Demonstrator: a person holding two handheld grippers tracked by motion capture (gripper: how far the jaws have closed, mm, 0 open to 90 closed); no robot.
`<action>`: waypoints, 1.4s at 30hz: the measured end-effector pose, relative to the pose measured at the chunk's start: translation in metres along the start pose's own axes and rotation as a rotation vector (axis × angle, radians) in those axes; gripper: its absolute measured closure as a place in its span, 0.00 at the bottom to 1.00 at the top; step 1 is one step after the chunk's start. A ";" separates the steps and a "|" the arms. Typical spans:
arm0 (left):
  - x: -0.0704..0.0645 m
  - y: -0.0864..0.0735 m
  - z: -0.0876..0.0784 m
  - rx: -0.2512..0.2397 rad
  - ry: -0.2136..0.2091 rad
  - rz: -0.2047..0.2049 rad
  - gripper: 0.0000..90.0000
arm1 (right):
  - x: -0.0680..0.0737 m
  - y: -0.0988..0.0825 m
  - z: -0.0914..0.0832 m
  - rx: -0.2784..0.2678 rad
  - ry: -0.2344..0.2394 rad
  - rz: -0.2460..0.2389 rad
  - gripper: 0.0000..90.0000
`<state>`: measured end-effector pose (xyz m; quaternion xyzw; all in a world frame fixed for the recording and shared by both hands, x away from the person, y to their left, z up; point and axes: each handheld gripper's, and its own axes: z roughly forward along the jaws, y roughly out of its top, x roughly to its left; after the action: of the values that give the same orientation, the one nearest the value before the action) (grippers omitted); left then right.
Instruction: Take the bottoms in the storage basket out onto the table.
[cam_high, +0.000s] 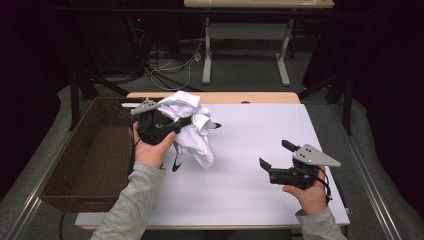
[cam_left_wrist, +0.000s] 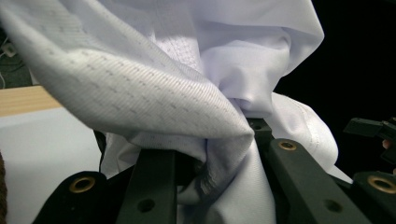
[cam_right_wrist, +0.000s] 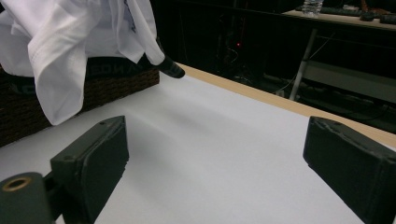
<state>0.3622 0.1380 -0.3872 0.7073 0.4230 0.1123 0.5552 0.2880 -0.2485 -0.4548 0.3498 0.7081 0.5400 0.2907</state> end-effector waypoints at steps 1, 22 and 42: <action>0.000 -0.001 0.000 0.004 0.002 0.007 0.80 | 0.001 0.000 0.000 0.001 -0.001 -0.001 0.07; -0.023 -0.040 0.034 0.093 -0.030 0.026 0.80 | 0.001 0.001 0.000 -0.007 0.007 0.001 0.07; -0.030 -0.090 0.077 0.207 -0.062 0.062 0.80 | 0.003 -0.002 0.004 0.000 0.013 0.002 0.07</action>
<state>0.3499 0.0654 -0.4847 0.7767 0.3930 0.0631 0.4882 0.2890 -0.2448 -0.4574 0.3472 0.7096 0.5426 0.2856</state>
